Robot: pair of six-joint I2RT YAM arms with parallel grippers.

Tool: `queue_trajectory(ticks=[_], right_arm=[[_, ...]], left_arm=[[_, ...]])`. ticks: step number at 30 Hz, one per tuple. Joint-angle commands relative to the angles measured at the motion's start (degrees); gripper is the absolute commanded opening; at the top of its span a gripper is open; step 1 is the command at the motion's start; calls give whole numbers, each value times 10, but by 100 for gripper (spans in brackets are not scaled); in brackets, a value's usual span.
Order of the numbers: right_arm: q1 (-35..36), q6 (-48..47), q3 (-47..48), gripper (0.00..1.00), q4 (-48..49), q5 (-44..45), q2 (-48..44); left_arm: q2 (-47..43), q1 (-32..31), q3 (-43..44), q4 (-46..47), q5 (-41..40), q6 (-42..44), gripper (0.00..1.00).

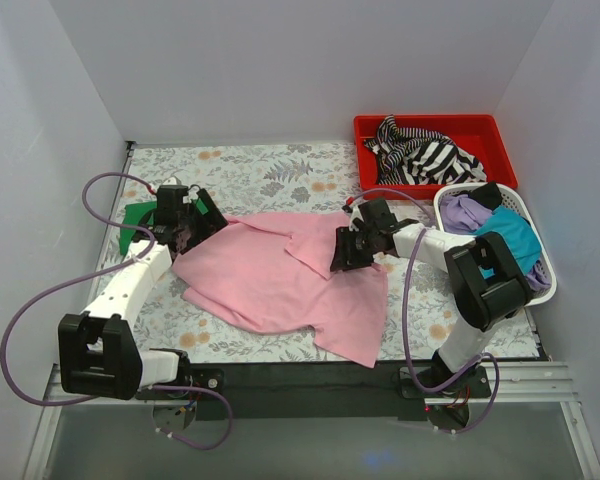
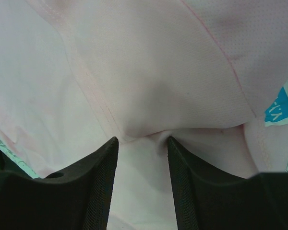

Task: Fold and stack the t-shirts
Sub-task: Flatten the tshirt out

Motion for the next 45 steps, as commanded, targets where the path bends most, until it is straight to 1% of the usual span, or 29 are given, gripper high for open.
queue_trajectory(ticks=[1, 4, 6, 11, 24, 26, 28, 29, 30, 31, 33, 34, 35, 37, 42, 45], right_arm=[[5, 3, 5, 52, -5, 3, -12], [17, 2, 9, 51, -12, 28, -24], [19, 6, 7, 53, -11, 34, -43], [24, 10, 11, 52, -10, 14, -27], [40, 28, -5, 50, 18, 15, 15], [40, 28, -5, 47, 19, 17, 21], [41, 25, -4, 40, 19, 18, 22], [40, 25, -4, 38, 19, 19, 22], [40, 24, -3, 32, 18, 22, 22], [40, 22, -4, 22, 19, 23, 17], [41, 21, -3, 17, 17, 25, 14], [41, 17, 0, 7, 11, 26, 9], [42, 17, 0, 4, 11, 27, 5], [42, 13, 1, 1, 7, 36, -13], [42, 0, 14, 1, -9, 49, -59], [43, -7, 43, 1, -22, 62, -78]], left_arm=[[1, 1, -7, 9, 7, 3, 90], [3, 1, -9, 11, 8, 2, 90], [3, 1, -12, 11, 8, 2, 90], [6, 1, -14, 15, 8, 3, 90], [7, 1, -18, 16, 8, 3, 91], [6, 1, -19, 16, 8, 3, 91], [6, 1, -19, 16, 8, 5, 91], [6, 1, -19, 16, 8, 5, 91], [4, 1, -19, 16, 8, 4, 91], [4, 1, -19, 16, 8, 4, 91], [4, 1, -20, 16, 8, 4, 91], [4, 1, -20, 16, 8, 3, 91], [4, 1, -21, 15, 8, 3, 91], [5, 1, -22, 16, 8, 3, 91], [10, 1, -20, 18, 8, 4, 91], [9, 1, -19, 24, 8, 5, 91]])
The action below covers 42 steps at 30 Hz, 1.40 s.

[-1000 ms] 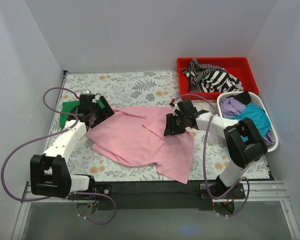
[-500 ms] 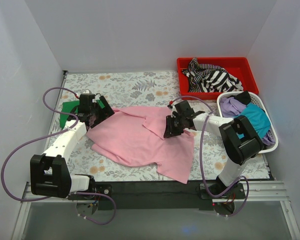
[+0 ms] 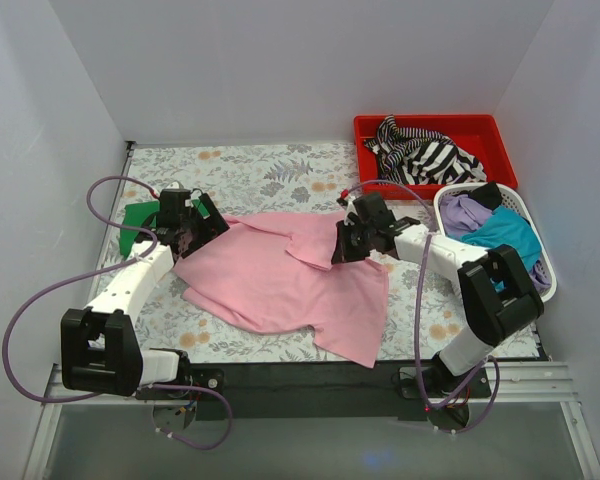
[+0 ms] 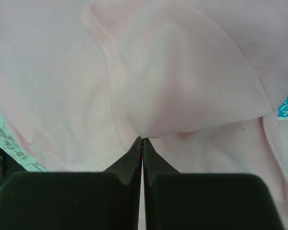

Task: Fold and stack the t-shirts
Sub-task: Flatten the tshirt out

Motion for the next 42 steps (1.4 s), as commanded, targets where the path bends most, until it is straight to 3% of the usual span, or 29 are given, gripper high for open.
queue_trajectory(ticks=[1, 7, 14, 28, 35, 38, 39, 42], right_arm=[[3, -21, 52, 1, -13, 22, -35], [-2, -40, 144, 1, -46, 64, 29], [-23, -62, 316, 1, -91, 123, 147], [-131, -73, 613, 1, -136, 105, 376], [-148, -77, 759, 1, -124, 74, 476], [-150, -77, 785, 9, -103, 66, 501], [-152, -77, 774, 40, -95, 57, 502], [-156, -83, 747, 47, -79, 60, 488]], left_arm=[[-2, 1, 0, 12, 4, 6, 91], [32, 1, 31, 27, 0, 8, 91], [115, 1, 102, 38, -33, 19, 91], [281, 3, 258, 45, -61, 37, 91], [332, 3, 321, 36, -67, 52, 91], [345, 3, 331, 35, -75, 61, 91], [347, 3, 332, 35, -75, 64, 91], [352, 3, 335, 30, -97, 61, 91]])
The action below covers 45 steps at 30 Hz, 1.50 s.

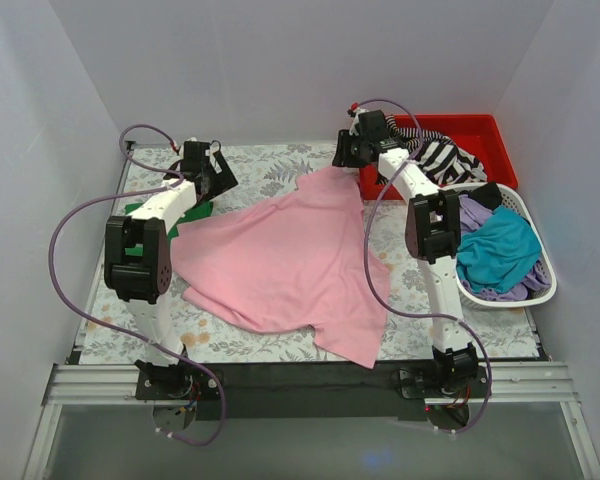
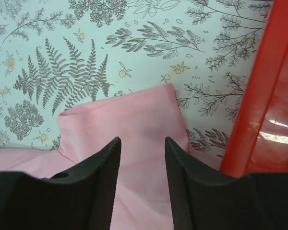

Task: Fold and stack the t-shirts
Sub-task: Flatten the tshirt out

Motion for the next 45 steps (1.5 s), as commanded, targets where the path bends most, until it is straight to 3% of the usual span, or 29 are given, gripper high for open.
queue_trajectory(ticks=[1, 3, 6, 11, 18, 22, 27, 32, 35, 45], right_arm=[[-6, -16, -10, 50, 29, -4, -19], [-10, -21, -19, 57, 29, 10, -44], [-8, -32, -59, 57, 25, 8, -107], [-6, -41, -231, 56, 6, -13, -263], [14, -55, -473, 53, -18, -79, -429], [19, -36, -612, 51, -24, -89, -519], [33, -1, -799, 50, -36, -36, -662], [33, 43, -888, 51, -55, 3, -775], [33, 48, -908, 52, -56, -16, -804], [54, 46, -925, 51, -17, -131, -769]], left_arm=[[1, 3, 16, -8, -24, 11, 91], [3, 3, 15, -9, -27, 11, 91], [-9, 3, 4, -9, -5, 2, 91], [-53, 3, -32, -3, 68, -7, 91], [-153, -6, -151, 7, 151, -27, 91], [-236, -32, -223, -2, 156, -45, 91], [-324, -71, -295, -41, 89, -83, 91], [-406, -81, -362, -83, 61, -111, 92], [-435, -83, -381, -99, 39, -124, 92], [-486, -84, -434, -140, 39, -138, 92]])
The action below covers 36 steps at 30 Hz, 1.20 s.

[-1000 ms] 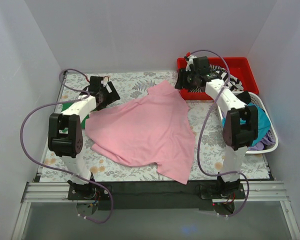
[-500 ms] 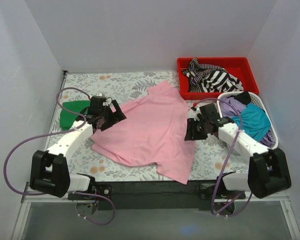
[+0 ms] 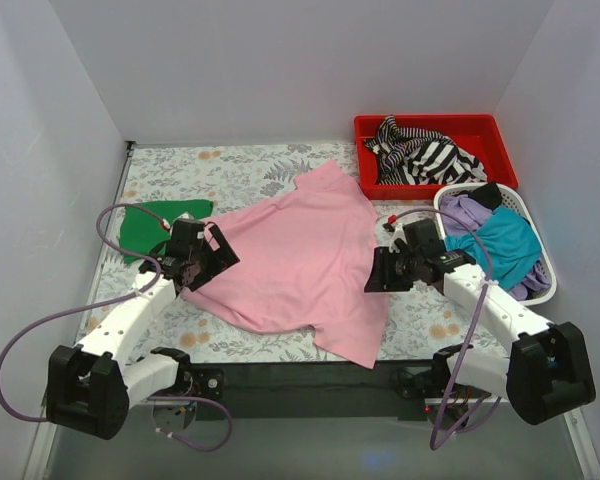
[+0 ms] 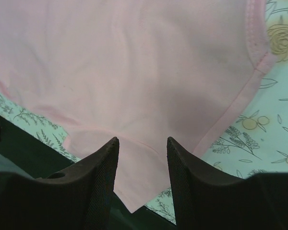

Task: Fold and stack the t-shirts
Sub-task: Flatten the tshirt out

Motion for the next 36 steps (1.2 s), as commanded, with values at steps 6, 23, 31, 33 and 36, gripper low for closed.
queue_trajectory(ticks=[6, 23, 31, 33, 36], right_arm=[[15, 1, -24, 51, 88, -68, 72], [24, 114, -96, 54, 23, 113, 93], [25, 191, -87, 59, -82, 239, -56], [24, 184, -67, 61, -82, 232, -67], [25, 131, -41, 62, -31, 155, -78]], left_arm=[[-31, -5, -24, -29, -2, -20, 92], [5, -5, 14, -26, -13, 17, 92], [14, -5, 24, -35, -14, 27, 92], [16, -5, 31, -42, -18, 32, 92], [13, -5, 43, -41, -22, 41, 92]])
